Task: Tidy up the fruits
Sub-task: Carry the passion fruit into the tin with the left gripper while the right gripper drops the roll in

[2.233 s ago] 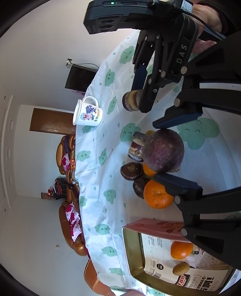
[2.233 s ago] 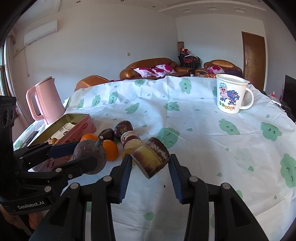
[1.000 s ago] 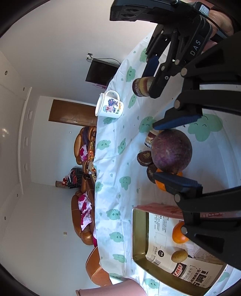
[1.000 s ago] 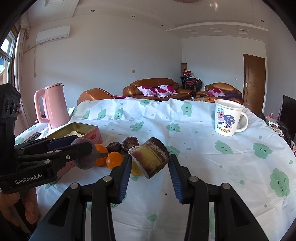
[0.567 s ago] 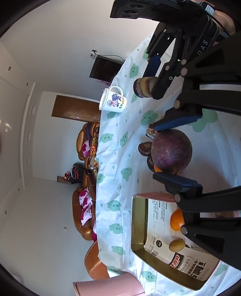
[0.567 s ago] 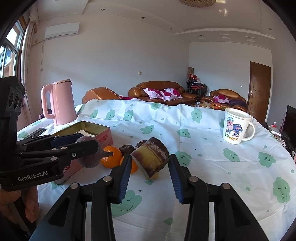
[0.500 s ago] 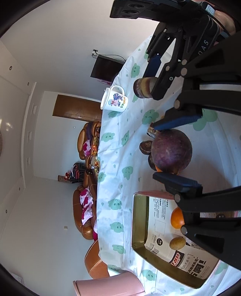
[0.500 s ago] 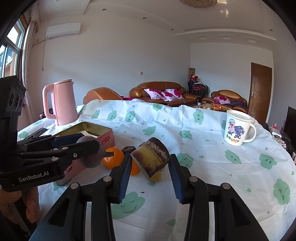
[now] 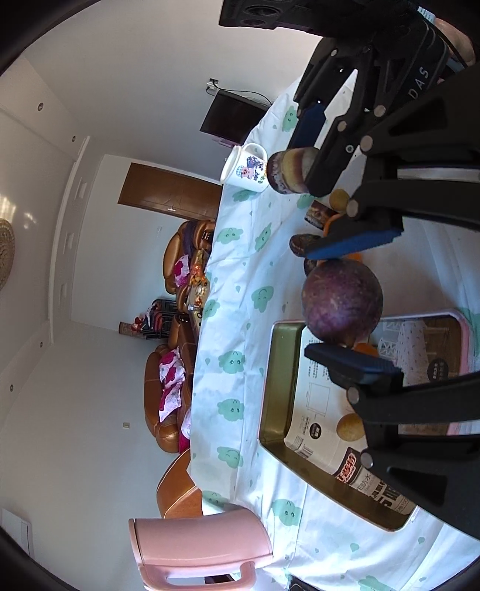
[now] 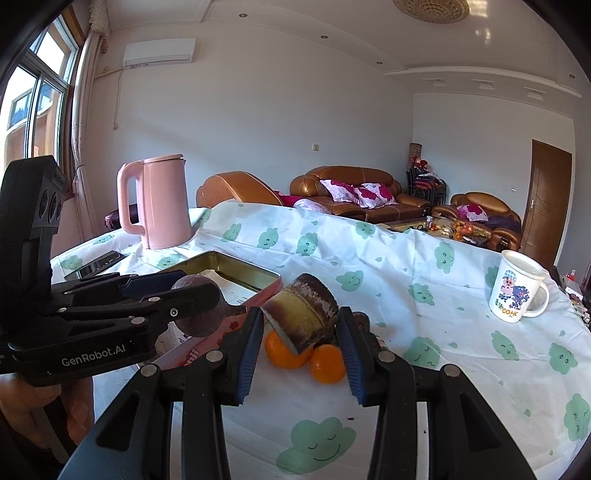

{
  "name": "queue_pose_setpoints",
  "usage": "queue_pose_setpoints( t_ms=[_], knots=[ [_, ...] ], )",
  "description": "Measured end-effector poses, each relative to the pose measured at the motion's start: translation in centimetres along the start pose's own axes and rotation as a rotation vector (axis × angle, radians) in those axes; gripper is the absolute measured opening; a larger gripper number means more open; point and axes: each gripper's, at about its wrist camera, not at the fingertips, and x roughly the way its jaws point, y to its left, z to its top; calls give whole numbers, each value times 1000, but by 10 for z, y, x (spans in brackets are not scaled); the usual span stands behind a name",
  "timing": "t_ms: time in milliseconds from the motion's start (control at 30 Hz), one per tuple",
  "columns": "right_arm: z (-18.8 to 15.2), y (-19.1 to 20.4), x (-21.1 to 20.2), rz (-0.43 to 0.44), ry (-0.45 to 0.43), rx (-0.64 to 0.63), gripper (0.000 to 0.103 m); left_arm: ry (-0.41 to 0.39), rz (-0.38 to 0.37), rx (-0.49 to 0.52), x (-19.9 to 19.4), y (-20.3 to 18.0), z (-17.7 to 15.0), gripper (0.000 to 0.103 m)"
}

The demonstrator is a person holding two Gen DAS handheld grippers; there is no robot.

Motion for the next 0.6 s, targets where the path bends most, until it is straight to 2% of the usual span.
queue_pose_setpoints(
  t_ms=[600],
  knots=[
    [14,58,35,106,42,-79,43,-4,128,-75,-14,61,1,48]
  ],
)
